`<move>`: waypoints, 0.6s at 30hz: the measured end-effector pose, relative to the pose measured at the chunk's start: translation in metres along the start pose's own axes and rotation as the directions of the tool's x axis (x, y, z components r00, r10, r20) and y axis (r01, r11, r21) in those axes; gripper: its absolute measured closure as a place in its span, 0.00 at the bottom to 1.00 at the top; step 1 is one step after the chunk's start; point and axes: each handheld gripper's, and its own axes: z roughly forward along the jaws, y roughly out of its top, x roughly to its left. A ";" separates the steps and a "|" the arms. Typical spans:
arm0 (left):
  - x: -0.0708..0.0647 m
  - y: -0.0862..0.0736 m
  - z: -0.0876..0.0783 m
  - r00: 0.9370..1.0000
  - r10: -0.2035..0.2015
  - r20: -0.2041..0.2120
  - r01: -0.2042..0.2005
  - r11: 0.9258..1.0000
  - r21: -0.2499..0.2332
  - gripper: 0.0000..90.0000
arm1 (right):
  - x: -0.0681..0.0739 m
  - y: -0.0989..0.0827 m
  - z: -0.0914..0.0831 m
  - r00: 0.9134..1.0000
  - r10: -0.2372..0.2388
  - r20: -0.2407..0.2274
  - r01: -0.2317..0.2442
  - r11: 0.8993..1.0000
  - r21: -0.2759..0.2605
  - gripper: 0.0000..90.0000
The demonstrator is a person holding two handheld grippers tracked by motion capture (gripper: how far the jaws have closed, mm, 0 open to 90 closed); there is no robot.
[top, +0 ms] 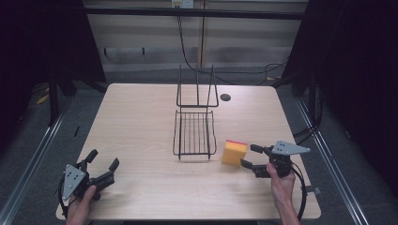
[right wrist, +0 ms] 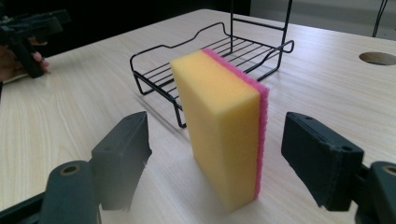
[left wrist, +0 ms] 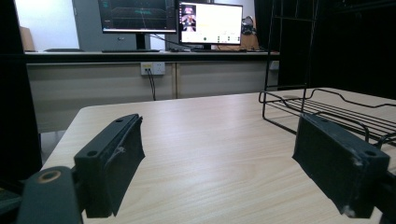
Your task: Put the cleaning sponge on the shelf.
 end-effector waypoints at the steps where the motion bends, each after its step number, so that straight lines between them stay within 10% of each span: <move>1: 0.000 0.000 0.000 1.000 -0.003 -0.001 0.003 1.000 -0.002 0.17 | -0.001 0.001 0.001 1.000 -0.003 0.004 0.003 1.000 0.011 0.26; 18: 0.000 0.000 0.000 1.000 -0.001 0.000 0.001 1.000 -0.001 0.17 | -0.018 0.019 0.014 0.992 -0.053 -0.118 0.054 0.998 0.012 0.34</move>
